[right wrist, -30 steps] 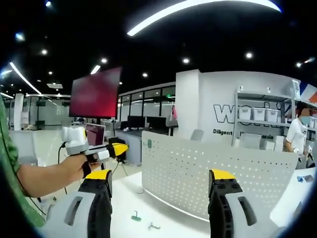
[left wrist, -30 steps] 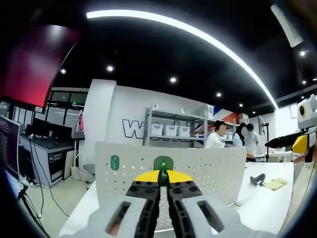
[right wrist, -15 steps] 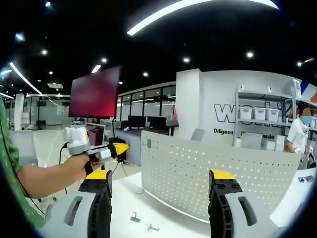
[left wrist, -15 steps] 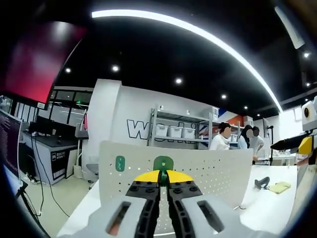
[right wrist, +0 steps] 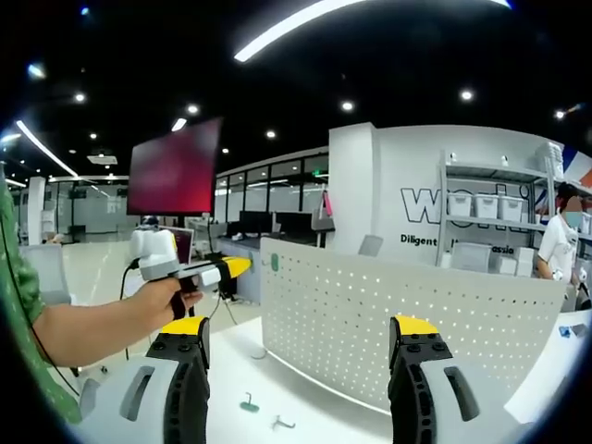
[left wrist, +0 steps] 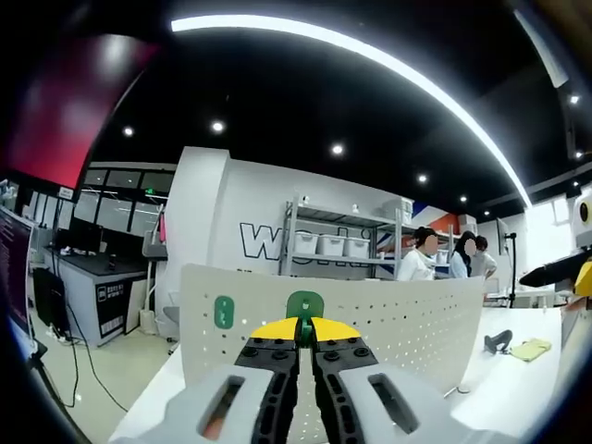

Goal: Insert the hook assembly into the mounting plate slot until the hook locks in place.

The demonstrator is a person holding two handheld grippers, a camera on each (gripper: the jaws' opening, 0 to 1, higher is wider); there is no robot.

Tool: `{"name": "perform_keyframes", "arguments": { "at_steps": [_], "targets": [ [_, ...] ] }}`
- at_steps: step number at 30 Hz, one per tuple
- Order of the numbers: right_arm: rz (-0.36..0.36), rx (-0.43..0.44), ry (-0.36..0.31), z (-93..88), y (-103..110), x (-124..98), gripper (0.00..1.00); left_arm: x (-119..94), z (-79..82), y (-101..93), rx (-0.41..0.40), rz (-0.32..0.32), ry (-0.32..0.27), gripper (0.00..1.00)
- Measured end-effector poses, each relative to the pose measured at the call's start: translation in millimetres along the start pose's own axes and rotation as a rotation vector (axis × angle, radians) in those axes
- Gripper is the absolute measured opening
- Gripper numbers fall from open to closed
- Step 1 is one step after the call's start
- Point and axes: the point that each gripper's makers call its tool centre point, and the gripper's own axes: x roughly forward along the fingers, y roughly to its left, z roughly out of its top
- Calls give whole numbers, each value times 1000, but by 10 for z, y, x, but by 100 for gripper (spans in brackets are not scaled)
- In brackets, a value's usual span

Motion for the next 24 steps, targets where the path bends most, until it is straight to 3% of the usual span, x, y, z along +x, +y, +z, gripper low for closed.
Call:
{"name": "perform_keyframes", "arguments": {
  "at_steps": [24],
  "targets": [
    [-13,16,25,-131,-197,184,81,573,-127,199,47,34,6,4]
  ]
}}
